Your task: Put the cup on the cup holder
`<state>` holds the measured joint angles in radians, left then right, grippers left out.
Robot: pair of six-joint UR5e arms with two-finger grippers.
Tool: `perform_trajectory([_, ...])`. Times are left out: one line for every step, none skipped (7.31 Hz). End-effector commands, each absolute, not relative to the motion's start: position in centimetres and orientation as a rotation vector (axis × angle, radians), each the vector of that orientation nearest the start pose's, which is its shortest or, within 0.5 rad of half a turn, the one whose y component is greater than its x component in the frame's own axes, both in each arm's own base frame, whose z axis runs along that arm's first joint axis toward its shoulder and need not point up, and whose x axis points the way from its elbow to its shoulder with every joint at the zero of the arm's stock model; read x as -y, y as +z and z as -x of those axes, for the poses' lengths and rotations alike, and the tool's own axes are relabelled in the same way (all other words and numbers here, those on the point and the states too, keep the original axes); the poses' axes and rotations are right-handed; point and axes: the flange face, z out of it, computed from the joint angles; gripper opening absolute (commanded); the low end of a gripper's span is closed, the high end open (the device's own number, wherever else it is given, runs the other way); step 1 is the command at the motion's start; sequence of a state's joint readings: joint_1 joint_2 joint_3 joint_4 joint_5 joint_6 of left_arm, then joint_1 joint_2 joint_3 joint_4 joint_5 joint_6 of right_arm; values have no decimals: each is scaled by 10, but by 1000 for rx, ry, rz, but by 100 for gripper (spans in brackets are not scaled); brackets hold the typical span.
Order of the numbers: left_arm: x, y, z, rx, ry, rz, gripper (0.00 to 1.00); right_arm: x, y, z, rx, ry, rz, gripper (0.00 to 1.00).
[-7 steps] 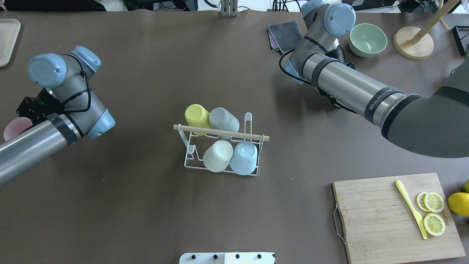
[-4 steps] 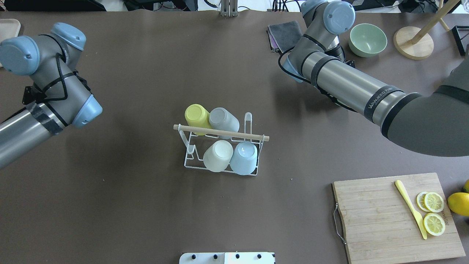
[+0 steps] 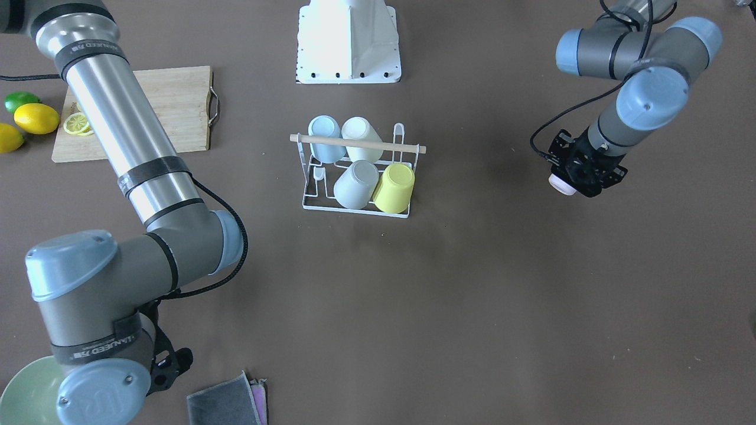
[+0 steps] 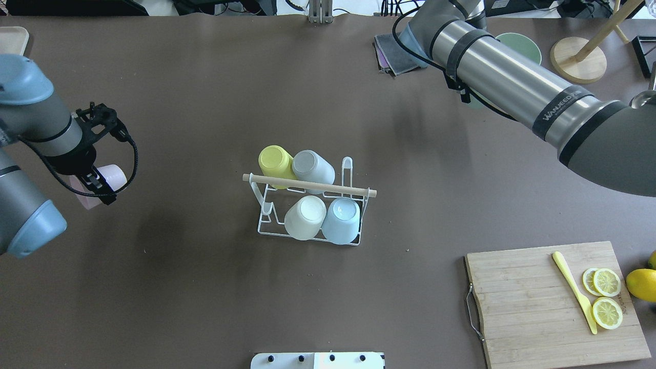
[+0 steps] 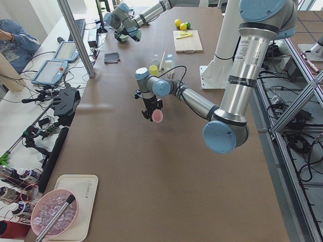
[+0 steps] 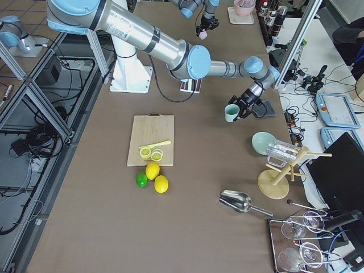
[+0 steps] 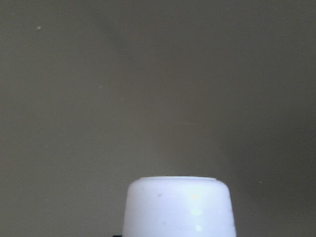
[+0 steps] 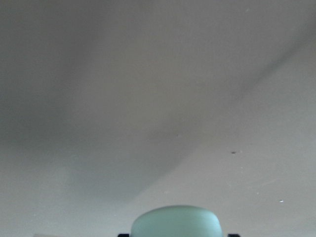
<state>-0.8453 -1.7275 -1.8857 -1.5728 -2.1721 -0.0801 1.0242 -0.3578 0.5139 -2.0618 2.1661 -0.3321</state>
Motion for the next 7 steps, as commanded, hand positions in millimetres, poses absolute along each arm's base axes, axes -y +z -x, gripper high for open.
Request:
perform_trajectory([406,392,-301,-908,684,-468,5,777,303,342,681,-739,223,0])
perform_trajectory([403,382,-293,-931,674,-595,5,770,268,340,701,-768,134,0])
perform_trajectory([394,376,-285,-999,623,-686,5,759,237,329,708,-784,43,0])
perform_trajectory([381,371,-286,-1018,554,-839,5,754,199,308,725,-785,-51,0])
perform_trajectory([369,359,-294,-1065,516,-957,5,734,160,295,766,-742,-133,0])
perform_trajectory([365,352,-289,-1097,495,-1041,5,719,143,289,798,-689,-244,0])
perform_trajectory([365,344,-284,-1103,438,-1143,5,709,147,296,880,-673,-349,0])
